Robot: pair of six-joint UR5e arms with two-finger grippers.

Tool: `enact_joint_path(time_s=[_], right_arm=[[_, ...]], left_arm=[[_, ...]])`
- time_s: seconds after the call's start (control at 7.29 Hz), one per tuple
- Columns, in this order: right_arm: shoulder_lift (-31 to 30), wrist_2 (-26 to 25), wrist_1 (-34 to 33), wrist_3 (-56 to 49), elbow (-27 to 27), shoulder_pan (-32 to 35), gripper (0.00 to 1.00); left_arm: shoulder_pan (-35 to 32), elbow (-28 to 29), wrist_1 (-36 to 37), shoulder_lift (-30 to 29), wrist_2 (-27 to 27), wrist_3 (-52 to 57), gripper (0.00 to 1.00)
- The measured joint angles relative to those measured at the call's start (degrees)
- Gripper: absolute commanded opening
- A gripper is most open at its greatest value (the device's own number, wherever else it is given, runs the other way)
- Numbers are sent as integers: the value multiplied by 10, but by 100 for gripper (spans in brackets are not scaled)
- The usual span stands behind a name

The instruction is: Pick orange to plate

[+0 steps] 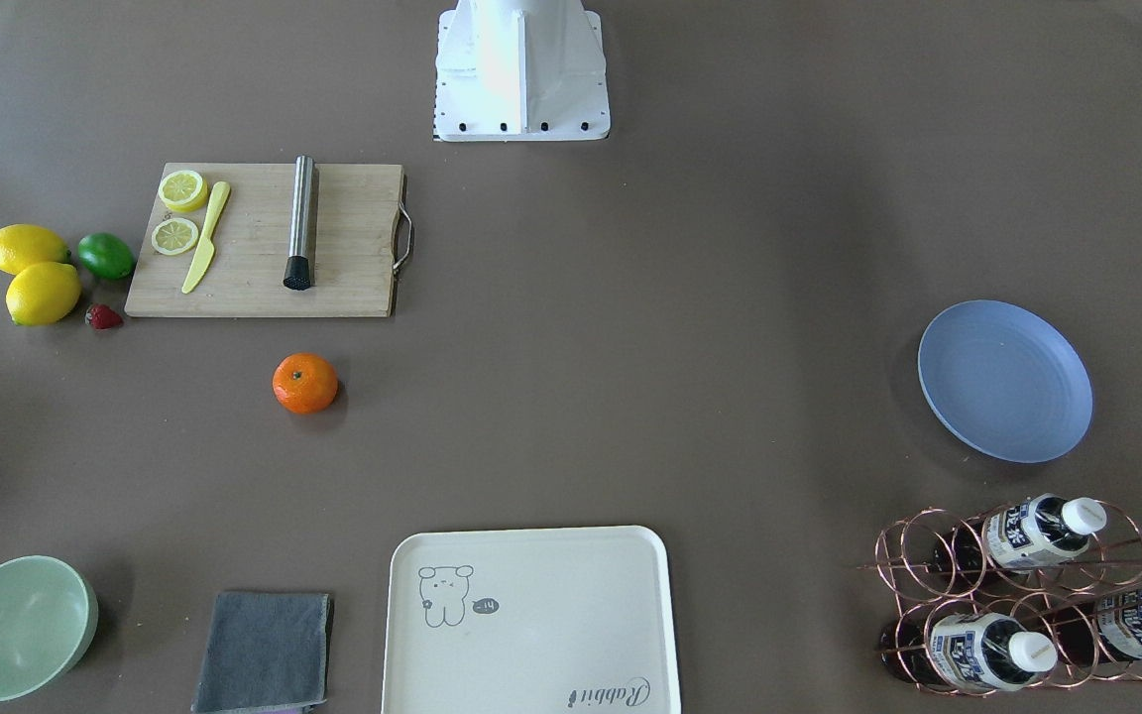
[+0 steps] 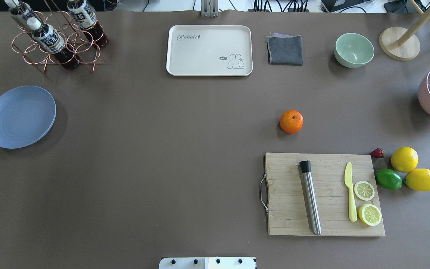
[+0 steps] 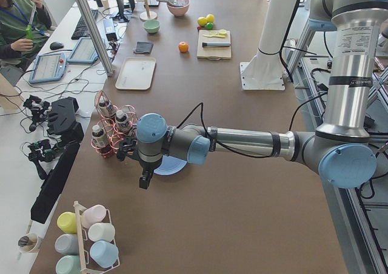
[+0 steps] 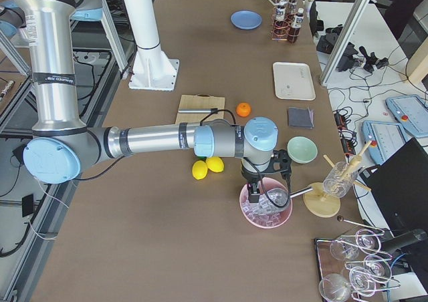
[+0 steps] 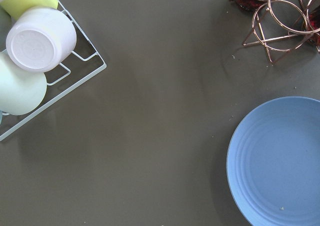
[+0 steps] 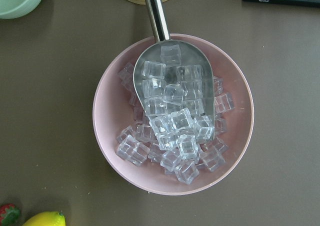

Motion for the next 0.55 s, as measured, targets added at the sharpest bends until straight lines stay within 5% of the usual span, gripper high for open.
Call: enact_joint_path(time_s=[0.55], right_arm=[[5, 2, 0, 1, 2, -1, 100]], left_arm=[[1, -2, 1, -3, -3, -1, 98]])
